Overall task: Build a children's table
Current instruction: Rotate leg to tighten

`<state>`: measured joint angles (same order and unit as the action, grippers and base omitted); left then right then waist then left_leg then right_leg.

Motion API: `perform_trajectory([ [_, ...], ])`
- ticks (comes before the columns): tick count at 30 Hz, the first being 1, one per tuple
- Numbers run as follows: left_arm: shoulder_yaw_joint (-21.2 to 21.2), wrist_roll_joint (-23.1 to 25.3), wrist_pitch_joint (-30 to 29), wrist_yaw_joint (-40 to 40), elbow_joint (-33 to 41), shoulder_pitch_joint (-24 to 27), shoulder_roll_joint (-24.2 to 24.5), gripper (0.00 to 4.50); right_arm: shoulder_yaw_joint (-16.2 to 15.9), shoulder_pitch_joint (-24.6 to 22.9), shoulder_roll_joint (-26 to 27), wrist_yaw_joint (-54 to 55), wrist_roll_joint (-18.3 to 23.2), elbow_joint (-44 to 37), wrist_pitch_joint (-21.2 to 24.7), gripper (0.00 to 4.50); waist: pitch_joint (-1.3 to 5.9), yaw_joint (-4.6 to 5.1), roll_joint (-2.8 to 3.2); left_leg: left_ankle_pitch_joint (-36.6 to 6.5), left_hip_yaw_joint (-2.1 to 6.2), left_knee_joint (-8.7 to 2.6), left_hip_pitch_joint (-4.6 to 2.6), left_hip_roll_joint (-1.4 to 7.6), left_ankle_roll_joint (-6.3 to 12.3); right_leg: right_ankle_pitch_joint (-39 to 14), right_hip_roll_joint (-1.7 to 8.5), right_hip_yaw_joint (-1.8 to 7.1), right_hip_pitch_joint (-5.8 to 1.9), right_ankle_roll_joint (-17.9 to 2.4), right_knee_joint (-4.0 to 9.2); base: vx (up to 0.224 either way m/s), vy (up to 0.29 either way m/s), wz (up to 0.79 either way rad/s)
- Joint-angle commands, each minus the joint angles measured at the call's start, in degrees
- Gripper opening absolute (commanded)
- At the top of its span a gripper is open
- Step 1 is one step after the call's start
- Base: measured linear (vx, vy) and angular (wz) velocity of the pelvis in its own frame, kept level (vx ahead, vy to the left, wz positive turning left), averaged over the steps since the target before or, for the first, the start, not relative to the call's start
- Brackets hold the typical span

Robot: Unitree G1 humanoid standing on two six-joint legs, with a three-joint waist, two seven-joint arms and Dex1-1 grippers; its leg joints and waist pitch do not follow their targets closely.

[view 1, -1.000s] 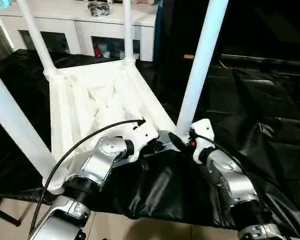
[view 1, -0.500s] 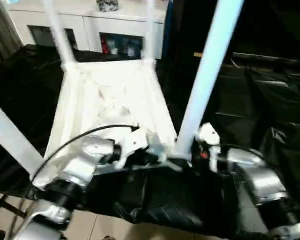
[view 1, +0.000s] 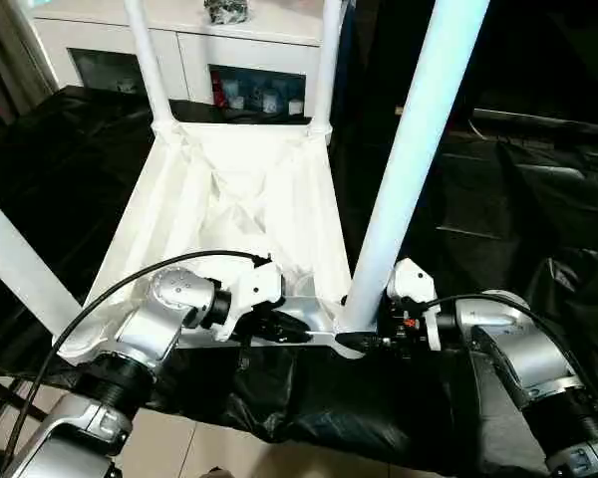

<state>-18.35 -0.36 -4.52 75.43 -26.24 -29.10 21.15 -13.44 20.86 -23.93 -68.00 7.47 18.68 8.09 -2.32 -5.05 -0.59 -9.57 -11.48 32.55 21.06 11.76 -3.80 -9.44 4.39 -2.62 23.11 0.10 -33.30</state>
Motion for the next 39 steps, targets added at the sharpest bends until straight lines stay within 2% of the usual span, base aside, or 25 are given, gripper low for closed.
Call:
perform_trajectory([
  [1, -1.6, -0.4, 1.1, 0.9, -0.1, -1.2, -0.6, 0.0, -2.1, 0.8, 0.1, -1.1, -0.9, -0.4, -0.6, 2.75, 3.34, 0.12, -0.36, -13.5, 0.58, -3.28, -0.96, 1.67, 2.36, -13.1, 3.13, 1.87, -2.37, -12.2, 3.2, 0.0, 0.0, 0.0],
  [6, -1.0, -0.2, 2.0, -1.0, -0.6, -1.1, -1.3, 0.0, -1.9, -0.6, 0.6, 0.1, -0.6, -0.9, -0.4, 2.69, 3.34, 0.12, -0.26, -13.8, 0.61, -3.29, -0.99, 1.68, 2.22, -13.6, 3.1, 1.86, -2.33, -12.0, 3.23, 0.0, 0.0, 0.0],
  [9, -0.3, 2.5, 1.4, -10.0, -2.6, -1.9, -4.7, 0.0, 0.8, -1.4, 5.5, 11.8, -2.4, 1.7, -0.2, 2.68, 3.08, 0.28, -0.32, -15.5, 0.66, -3.47, -1.05, 1.61, 1.46, -16.5, 3.14, 1.91, -2.1, -11.3, 3.66, 0.0, 0.0, 0.0],
  [11, -0.1, 3.5, 1.4, -13.7, -3.6, -2.4, -6.3, 0.0, 1.7, -1.3, 7.4, 16.3, -3.1, 2.7, 0.3, 2.67, 2.96, 0.71, -0.41, -18.9, 1.02, -3.66, -1.35, 1.38, -0.24, -24.0, 3.34, 1.71, -1.89, -9.0, 4.42, 0.0, 0.0, 0.0],
  [12, 0.0, 3.5, 1.3, -14.1, -3.7, -2.4, -6.6, 0.0, 1.9, -1.3, 7.7, 17.0, -3.2, 2.8, 0.4, 2.67, 2.91, 0.78, -0.47, -19.3, 1.06, -3.69, -1.37, 1.36, -0.36, -25.1, 3.31, 1.69, -1.82, -8.5, 4.61, 0.0, 0.0, 0.0],
  [14, -0.3, 4.3, -0.4, -19.1, -4.9, -3.0, -10.7, 0.0, 4.1, -0.8, 13.2, 27.5, -3.9, 5.2, 1.9, 2.67, 2.78, 1.54, -0.43, -20.9, 1.28, -3.78, -1.3, 1.24, -1.04, -28.3, 3.33, 1.58, -1.59, -7.2, 5.03, 0.0, 0.0, 0.0],
  [15, -0.5, 4.9, -1.1, -21.1, -5.5, -3.4, -12.1, 0.0, 4.6, -0.6, 15.1, 31.0, -4.3, 6.1, 2.1, 2.67, 2.85, 1.66, -0.22, -21.2, 1.39, -3.81, -1.42, 1.21, -1.18, -28.8, 3.34, 1.51, -1.56, -6.9, 5.14, 0.0, 0.0, 0.0],
  [16, -0.8, 5.3, -1.8, -22.9, -6.1, -3.8, -13.6, 0.0, 5.0, -0.3, 17.1, 34.3, -4.7, 7.0, 2.2, 2.67, 2.73, 2.28, -0.29, -22.0, 1.42, -3.88, -1.3, 1.12, -1.44, -29.9, 3.2, 1.43, -1.38, -6.4, 5.32, 0.0, 0.0, 0.0],
  [17, -1.1, 6.1, -3.3, -26.6, -7.4, -4.8, -16.5, 0.0, 5.5, 0.7, 20.7, 39.9, -5.4, 8.6, 1.6, 2.67, 2.83, 2.41, -0.03, -22.5, 1.66, -3.85, -1.45, 1.01, -1.47, -31.2, 3.31, 1.24, -1.48, -5.8, 5.51, 0.0, 0.0, 0.0],
  [18, -1.1, 6.1, -3.4, -26.7, -7.5, -4.8, -16.6, 0.0, 5.5, 0.8, 20.9, 40.2, -5.5, 8.6, 1.6, 2.67, 2.83, 2.65, -0.05, -22.5, 1.56, -3.86, -1.42, 1.04, -1.46, -30.9, 3.34, 1.34, -1.34, -5.8, 5.66, 0.0, 0.0, 0.0],
  [19, -1.0, 6.7, -4.0, -28.8, -8.3, -5.5, -18.1, 0.0, 5.6, 1.4, 23.0, 41.8, -5.5, 9.0, 1.2, 2.67, 2.71, 2.86, -0.01, -23.3, 1.72, -3.86, -1.35, 0.83, -1.35, -31.9, 3.19, 1.06, -1.41, -5.5, 5.87, 0.0, 0.0, 0.0],
  [21, -0.8, 6.8, -3.6, -29.2, -8.6, -5.7, -18.5, 0.0, 4.8, 1.8, 23.3, 41.6, -6.5, 9.0, -0.5, 2.67, 2.82, 3.11, -0.09, -24.1, 1.71, -3.7, -1.57, 0.77, -0.73, -32.6, 3.18, 1.03, -1.23, -5.0, 6.2, 0.0, 0.0, 0.0],
  [22, -0.9, 6.8, -3.3, -28.9, -8.6, -5.8, -18.5, 0.0, 4.5, 2.0, 23.2, 41.6, -6.9, 9.0, -1.1, 2.67, 2.76, 3.16, 0.05, -24.2, 1.71, -3.74, -1.45, 0.78, -0.24, -32.3, 3.17, 1.08, -1.22, -5.1, 6.28, 0.0, 0.0, 0.0],
  [23, -0.8, 6.7, -3.0, -28.1, -8.2, -5.5, -18.1, 0.0, 5.4, 1.9, 23.4, 40.8, -5.5, 8.4, -0.8, 3.23, 2.83, 3.14, 0.09, -24.0, 1.65, -3.75, -1.41, 0.81, 0.07, -31.3, 3.11, 1.16, -1.22, -5.3, 6.21, 0.0, 0.0, 0.0],
  [25, -0.9, 6.5, -1.9, -26.1, -7.5, -4.9, -17.3, 0.0, 6.6, 1.4, 23.2, 39.1, -3.7, 7.2, 0.0, 3.23, 2.81, 3.18, 0.09, -23.9, 1.63, -3.87, -1.29, 0.94, 0.26, -29.6, 3.04, 1.23, -1.24, -5.9, 5.99, 0.0, 0.0, 0.0],
  [28, -1.1, 5.8, -1.1, -23.1, -6.2, -4.0, -15.6, 0.0, 6.9, 0.8, 21.4, 36.7, -3.0, 6.0, 0.5, 3.47, 3.02, 2.98, 0.13, -22.6, 1.52, -3.94, -1.07, 1.12, 0.56, -25.5, 3.07, 1.48, -1.46, -7.4, 5.48, 0.0, 0.0, 0.0],
  [29, -1.2, 5.4, -0.3, -22.2, -5.8, -3.7, -15.1, 0.0, 7.2, 0.8, 20.7, 36.2, -2.7, 5.9, 0.5, 3.74, 3.02, 2.93, 0.02, -22.2, 1.49, -3.97, -0.97, 1.16, 0.69, -24.1, 3.05, 1.5, -1.64, -8.0, 5.23, 0.0, 0.0, 0.0],
  [31, -1.0, 4.1, -0.6, -19.2, -4.1, -2.8, -13.7, 0.0, 7.4, 0.6, 18.4, 33.6, -2.2, 5.5, 0.4, 3.82, 3.15, 2.82, 0.13, -20.7, 1.35, -3.9, -0.84, 1.24, 1.1, -21.3, 3.13, 1.66, -1.85, -9.0, 4.86, 0.0, 0.0, 0.0],
  [33, -0.8, 2.9, 1.1, -15.5, -2.5, -2.0, -11.5, 0.0, 5.8, 0.1, 13.6, 27.4, -2.7, 4.2, -0.5, 3.94, 3.24, 2.59, 0.03, -18.9, 1.22, -3.74, -0.84, 1.31, 1.53, -18.2, 3.08, 1.7, -2.09, -10.3, 4.5, 0.0, 0.0, 0.0],
  [34, -0.8, 2.9, 1.1, -15.5, -2.5, -2.0, -11.5, 0.0, 5.8, 0.1, 13.6, 27.4, -2.7, 4.2, -0.5, 3.94, 3.32, 2.5, 0.08, -17.2, 1.01, -3.56, -0.61, 1.29, 2.33, -15.8, 3.08, 1.82, -2.24, -10.9, 4.12, 0.05, -0.006, 0.05],
  [35, -0.8, 2.5, 1.3, -14.1, -2.1, -1.9, -10.7, 0.0, 5.1, -0.2, 12.0, 25.2, -2.9, 3.6, -0.4, 4.19, 3.36, 2.11, 0.22, -16.4, 0.75, -3.3, -0.99, 1.37, 2.89, -14.1, 3.09, 1.95, -2.0, -11.5, 4.07, 0.0, 0.0, 0.0],
  [36, -0.8, 1.7, 1.6, -11.2, -1.3, -1.6, -9.2, 0.0, 3.7, -0.8, 8.9, 20.0, -2.7, 1.9, -0.7, 4.19, 3.42, 2.08, 0.17, -15.7, 0.76, -3.27, -0.88, 1.33, 3.13, -13.2, 3.04, 1.91, -2.23, -11.8, 3.87, 0.0, 0.0, 0.0],
  [37, -0.8, 1.7, 1.6, -11.2, -1.3, -1.6, -9.2, 0.0, 3.7, -0.8, 8.9, 20.0, -2.7, 1.9, -0.7, 4.3, 3.56, 1.91, 0.27, -13.5, 0.83, -3.23, -0.4, 1.28, 3.56, -11.0, 3.09, 1.84, -2.76, -12.2, 3.39, 0.0, 0.0, 0.0],
  [38, -0.8, 0.7, 1.4, -7.8, -0.3, -1.1, -7.6, 0.0, 3.0, -1.4, 5.8, 14.0, -1.7, -0.1, -0.4, 4.3, 3.62, 1.7, 0.39, -12.6, 0.75, -3.08, -0.59, 1.4, 4.22, -8.9, 3.0, 1.83, -2.63, -12.8, 3.23, 0.0, 0.0, 0.0],
  [39, -0.8, 0.5, 1.2, -6.9, -0.1, -1.0, -7.2, 0.0, 2.9, -1.4, 5.0, 12.5, -1.5, -0.6, -0.6, 4.3, 3.67, 1.61, 0.42, -12.2, 0.76, -3.06, -0.56, 1.52, 4.47, -7.7, 3.03, 1.82, -2.76, -13.2, 3.02, 0.0, 0.0, 0.0],
])
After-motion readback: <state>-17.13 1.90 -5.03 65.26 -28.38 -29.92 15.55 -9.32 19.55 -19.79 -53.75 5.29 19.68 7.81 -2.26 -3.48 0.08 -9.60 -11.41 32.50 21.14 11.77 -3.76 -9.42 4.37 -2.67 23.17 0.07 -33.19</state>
